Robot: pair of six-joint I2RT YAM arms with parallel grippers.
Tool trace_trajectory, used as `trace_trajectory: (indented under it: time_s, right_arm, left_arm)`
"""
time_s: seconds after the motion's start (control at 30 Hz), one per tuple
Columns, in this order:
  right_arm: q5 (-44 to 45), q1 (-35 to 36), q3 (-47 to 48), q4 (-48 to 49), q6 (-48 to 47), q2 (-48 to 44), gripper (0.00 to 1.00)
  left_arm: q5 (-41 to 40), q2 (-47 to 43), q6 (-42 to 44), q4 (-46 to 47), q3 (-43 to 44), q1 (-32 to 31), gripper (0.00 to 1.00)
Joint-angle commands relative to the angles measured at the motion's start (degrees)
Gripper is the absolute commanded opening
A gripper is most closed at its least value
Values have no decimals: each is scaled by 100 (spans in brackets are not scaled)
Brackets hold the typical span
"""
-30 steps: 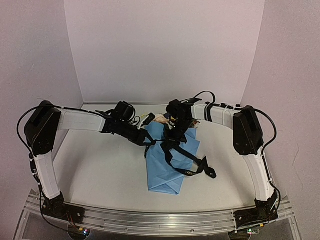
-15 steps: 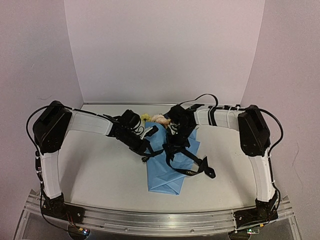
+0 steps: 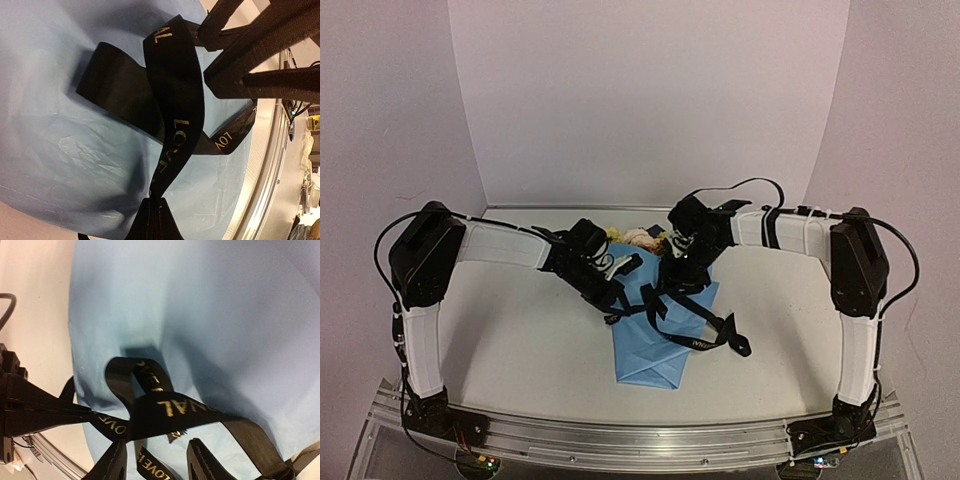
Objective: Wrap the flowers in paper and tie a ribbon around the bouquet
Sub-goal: Cross the ribbon with the folded bouquet.
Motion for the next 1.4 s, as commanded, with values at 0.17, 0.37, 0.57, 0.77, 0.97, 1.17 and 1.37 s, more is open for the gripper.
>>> trace_trajectory:
  time_s: [0.17,0.37,0.57,0.77,0.97,1.17,1.37]
  right_arm:
    - [655,-49,-894,35,24,-995,44]
    - [1036,-77,-1602,84,-96,-1591,50]
    - [1325,-173,-2230,152,-104,-2143,56]
    - [1484,-348,-2755,169,-45,-2562,58]
    - [1568,-623,-3230,188,39,-2895,64]
    - [1305,-867,-3593,226,46,-2920,66]
    - [1176,-884,-3869,233,24,-2896,67]
  left_arm:
    - [-893,-244,223,-155,235,-362,16]
    - [-1377,-485,-56,150,243,-456,38]
    - [-1940,-728,-581,559,227,-490,54]
    - [-2572,-454,-899,371,596,-604,56]
    - [-3308,203,-940,-355,1476,-847,59]
    - [-3887,503,-1079,-552,1901,-851,53]
    - [-4096,534,-1124,-691,1933,-849,52]
